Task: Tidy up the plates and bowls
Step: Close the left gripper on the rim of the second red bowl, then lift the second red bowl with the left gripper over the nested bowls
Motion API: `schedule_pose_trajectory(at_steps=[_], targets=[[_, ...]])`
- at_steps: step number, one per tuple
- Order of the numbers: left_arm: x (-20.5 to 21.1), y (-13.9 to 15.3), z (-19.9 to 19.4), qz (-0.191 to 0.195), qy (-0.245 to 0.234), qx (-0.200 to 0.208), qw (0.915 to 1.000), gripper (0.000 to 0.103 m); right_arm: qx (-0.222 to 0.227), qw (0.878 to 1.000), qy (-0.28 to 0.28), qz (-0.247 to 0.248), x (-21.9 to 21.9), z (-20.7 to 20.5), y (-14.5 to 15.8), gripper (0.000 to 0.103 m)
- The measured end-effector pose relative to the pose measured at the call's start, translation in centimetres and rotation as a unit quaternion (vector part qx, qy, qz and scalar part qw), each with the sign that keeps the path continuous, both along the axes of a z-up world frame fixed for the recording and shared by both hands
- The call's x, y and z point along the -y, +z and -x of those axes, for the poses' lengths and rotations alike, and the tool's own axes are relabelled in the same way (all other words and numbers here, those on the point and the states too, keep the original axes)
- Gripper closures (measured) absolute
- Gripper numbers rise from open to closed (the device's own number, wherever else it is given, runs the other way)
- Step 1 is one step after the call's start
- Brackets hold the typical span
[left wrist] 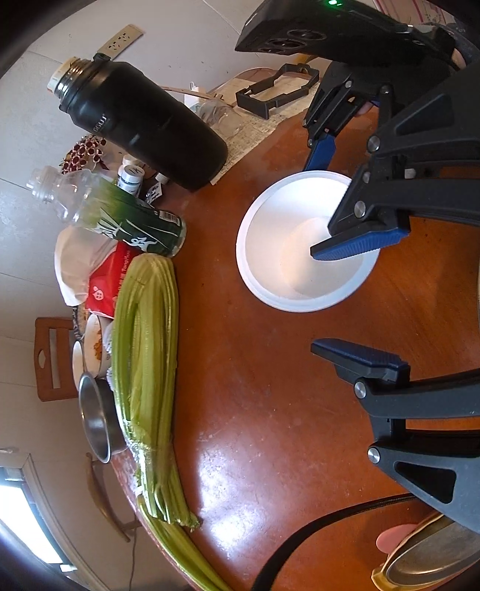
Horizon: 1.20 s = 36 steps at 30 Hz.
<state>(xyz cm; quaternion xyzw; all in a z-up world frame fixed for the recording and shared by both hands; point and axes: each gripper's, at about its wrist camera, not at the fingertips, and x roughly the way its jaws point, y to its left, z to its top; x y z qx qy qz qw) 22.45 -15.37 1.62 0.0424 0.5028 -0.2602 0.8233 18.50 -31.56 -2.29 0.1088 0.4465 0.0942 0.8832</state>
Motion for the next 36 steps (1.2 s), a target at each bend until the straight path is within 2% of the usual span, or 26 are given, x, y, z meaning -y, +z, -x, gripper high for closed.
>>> schedule_pose_trajectory(at_steps=[12, 16, 21, 29, 36], targets=[[-0.6, -1.9, -0.7, -0.03, 0.018, -0.025, 0.9991, 0.059, -0.007, 0.999, 0.034, -0.016, -2.8, 0.2, -0.3, 0.049], [-1.1, -2.6, -0.8, -0.026, 0.021, -0.041, 0.9986, 0.059, -0.009, 0.999, 0.044, -0.021, -3.7, 0.4, -0.3, 0.049], [-2.2, -3.3, -1.1, -0.001, 0.031, -0.063, 0.9975, 0.06, -0.006, 0.999, 0.05, -0.017, -4.4, 0.6, -0.1, 0.049], [-3.1, -2.2, -0.6, 0.01, 0.041, -0.051, 0.9978, 0.06, 0.011, 0.998, 0.057, -0.008, -5.2, 1.3, 1.0, 0.049], [-3.9, -0.3, 0.9, 0.014, 0.044, -0.025, 0.9986, 0.06, 0.029, 0.998, 0.064, -0.002, -5.8, 2.1, 2.5, 0.049]])
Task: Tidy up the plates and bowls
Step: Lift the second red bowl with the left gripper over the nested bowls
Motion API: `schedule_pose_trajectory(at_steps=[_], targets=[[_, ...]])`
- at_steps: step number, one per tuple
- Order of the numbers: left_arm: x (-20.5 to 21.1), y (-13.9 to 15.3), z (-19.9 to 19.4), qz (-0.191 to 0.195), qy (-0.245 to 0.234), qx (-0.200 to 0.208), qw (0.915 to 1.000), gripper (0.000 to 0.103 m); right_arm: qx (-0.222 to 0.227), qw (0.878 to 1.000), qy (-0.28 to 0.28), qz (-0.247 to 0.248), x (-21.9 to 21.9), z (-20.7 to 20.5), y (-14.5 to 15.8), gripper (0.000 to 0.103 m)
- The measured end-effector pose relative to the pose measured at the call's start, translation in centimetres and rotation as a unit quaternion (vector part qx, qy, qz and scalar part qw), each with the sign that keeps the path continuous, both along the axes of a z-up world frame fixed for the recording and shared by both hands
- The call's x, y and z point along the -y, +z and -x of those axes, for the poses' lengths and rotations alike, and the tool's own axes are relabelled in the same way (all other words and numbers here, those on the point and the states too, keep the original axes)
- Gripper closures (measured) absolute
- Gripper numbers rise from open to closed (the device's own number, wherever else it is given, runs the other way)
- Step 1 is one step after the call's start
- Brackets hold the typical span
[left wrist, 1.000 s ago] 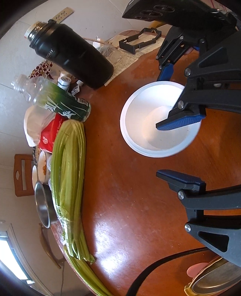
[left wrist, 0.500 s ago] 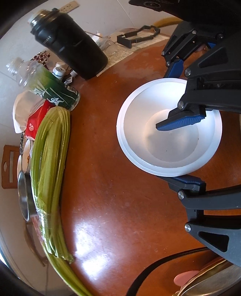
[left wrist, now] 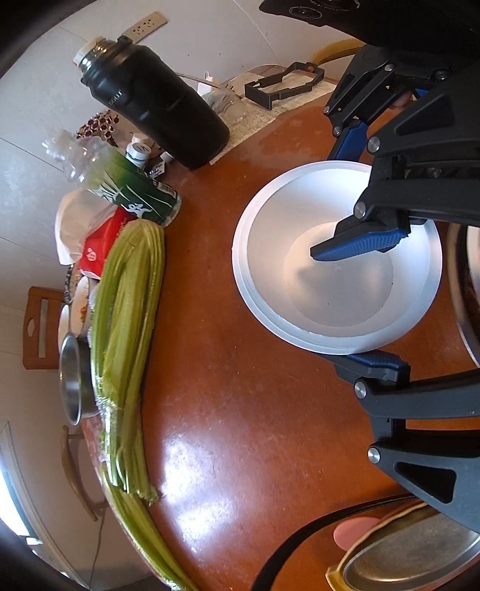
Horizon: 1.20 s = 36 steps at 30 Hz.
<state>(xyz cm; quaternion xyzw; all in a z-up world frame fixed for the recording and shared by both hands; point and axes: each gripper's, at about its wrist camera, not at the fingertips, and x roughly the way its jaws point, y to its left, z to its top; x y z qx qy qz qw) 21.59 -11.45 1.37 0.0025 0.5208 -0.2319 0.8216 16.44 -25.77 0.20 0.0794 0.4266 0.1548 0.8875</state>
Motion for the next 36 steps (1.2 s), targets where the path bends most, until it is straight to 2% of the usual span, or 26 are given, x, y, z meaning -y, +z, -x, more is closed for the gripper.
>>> schedule_pose_trajectory(at_steps=[16, 36], targets=[[-2.1, 2.9, 2.7, 0.009, 0.016, 0.035, 0.9992, 0.06, 0.037, 0.999, 0.021, 0.02, -2.1, 2.5, 2.9, 0.048], [-4.6, 6.1, 7.0, 0.018, 0.033, 0.075, 0.9965, 0.06, 0.077, 0.996, 0.043, 0.02, -3.7, 6.7, 6.0, 0.048]])
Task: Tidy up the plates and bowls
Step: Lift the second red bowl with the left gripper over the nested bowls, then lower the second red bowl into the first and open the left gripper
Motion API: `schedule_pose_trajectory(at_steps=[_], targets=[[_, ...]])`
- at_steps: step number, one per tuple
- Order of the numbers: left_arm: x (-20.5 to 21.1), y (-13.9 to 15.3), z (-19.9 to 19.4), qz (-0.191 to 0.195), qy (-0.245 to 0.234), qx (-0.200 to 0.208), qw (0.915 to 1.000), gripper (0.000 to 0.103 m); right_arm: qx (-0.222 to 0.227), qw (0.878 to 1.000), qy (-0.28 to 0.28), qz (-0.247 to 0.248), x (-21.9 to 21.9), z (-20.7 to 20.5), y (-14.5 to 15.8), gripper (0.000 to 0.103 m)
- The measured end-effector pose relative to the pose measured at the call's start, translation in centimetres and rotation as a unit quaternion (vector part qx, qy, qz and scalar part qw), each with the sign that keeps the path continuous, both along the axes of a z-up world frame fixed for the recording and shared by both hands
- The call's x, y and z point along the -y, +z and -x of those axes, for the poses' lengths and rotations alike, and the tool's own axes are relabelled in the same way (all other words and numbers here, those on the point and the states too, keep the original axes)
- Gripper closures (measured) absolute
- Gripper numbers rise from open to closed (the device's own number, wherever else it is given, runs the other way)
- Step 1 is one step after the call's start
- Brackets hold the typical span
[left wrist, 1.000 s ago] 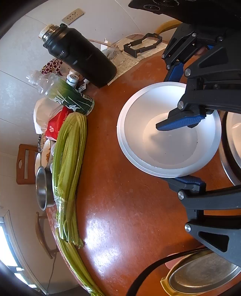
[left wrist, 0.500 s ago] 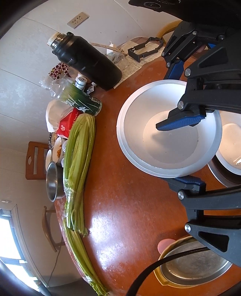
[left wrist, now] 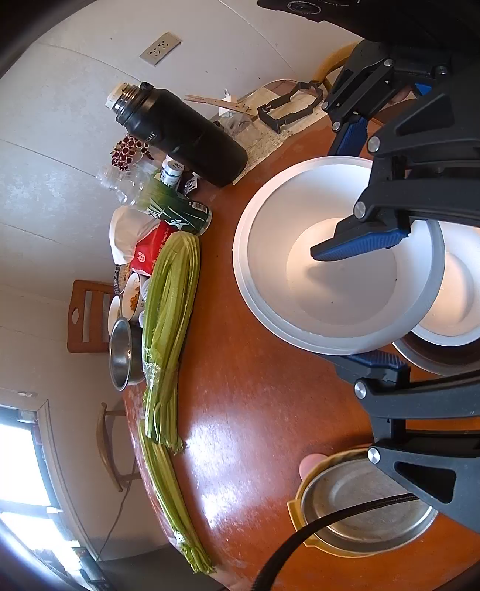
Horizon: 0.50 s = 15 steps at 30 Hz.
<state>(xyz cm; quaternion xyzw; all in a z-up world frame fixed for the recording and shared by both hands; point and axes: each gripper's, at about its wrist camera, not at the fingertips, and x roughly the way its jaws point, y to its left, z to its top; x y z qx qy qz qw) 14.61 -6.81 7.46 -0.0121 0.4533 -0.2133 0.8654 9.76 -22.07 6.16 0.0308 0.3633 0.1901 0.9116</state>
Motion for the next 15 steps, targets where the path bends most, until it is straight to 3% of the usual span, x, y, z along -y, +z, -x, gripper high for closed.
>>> schedule_pose_trajectory(at_steps=[15], targets=[[-1.3, 0.8, 3.9, -0.011, 0.008, 0.018, 0.9997, 0.06, 0.009, 1.0, 0.018, -0.006, -1.0, 3.4, 0.5, 0.048]])
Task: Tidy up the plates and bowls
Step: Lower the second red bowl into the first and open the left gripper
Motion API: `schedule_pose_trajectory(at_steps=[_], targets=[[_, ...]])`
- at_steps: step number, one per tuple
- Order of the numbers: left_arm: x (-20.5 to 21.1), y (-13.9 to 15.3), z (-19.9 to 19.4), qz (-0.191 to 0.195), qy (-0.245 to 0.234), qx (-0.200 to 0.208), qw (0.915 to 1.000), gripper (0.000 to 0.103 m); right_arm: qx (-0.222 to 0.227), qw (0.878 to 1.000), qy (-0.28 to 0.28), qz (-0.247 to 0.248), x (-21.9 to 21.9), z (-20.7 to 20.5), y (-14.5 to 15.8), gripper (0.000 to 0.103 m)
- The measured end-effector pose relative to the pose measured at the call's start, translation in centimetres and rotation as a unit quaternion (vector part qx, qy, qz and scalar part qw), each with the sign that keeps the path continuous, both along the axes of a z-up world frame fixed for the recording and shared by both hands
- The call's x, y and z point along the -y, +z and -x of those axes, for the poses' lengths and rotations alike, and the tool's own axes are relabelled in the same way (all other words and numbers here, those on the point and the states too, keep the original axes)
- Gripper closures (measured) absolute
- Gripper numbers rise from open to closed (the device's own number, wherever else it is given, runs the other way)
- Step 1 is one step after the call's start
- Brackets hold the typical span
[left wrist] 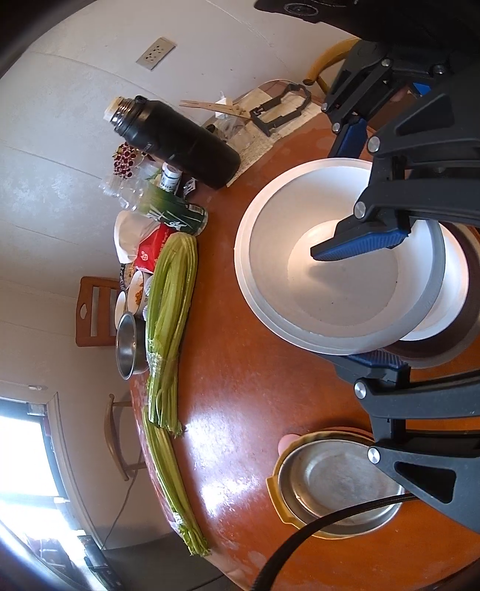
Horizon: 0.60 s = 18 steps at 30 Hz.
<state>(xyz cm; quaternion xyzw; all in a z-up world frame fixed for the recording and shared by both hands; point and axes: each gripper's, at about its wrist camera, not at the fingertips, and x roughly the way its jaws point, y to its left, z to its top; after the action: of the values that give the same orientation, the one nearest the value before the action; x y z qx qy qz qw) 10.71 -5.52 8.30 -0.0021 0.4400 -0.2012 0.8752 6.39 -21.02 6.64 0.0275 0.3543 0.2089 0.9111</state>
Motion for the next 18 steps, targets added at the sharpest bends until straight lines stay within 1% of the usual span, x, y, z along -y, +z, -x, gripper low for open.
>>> schedule_pose_trajectory(at_steps=[9, 18], targets=[[-0.5, -0.9, 1.6, 0.004, 0.002, -0.009, 0.9999, 0.06, -0.005, 1.0, 0.011, 0.006, -0.3, 1.6, -0.5, 0.048], [-0.4, -1.9, 2.6, 0.003, 0.0, -0.019, 0.9998, 0.06, -0.015, 1.0, 0.02, 0.001, 0.0, 2.5, -1.5, 0.048]])
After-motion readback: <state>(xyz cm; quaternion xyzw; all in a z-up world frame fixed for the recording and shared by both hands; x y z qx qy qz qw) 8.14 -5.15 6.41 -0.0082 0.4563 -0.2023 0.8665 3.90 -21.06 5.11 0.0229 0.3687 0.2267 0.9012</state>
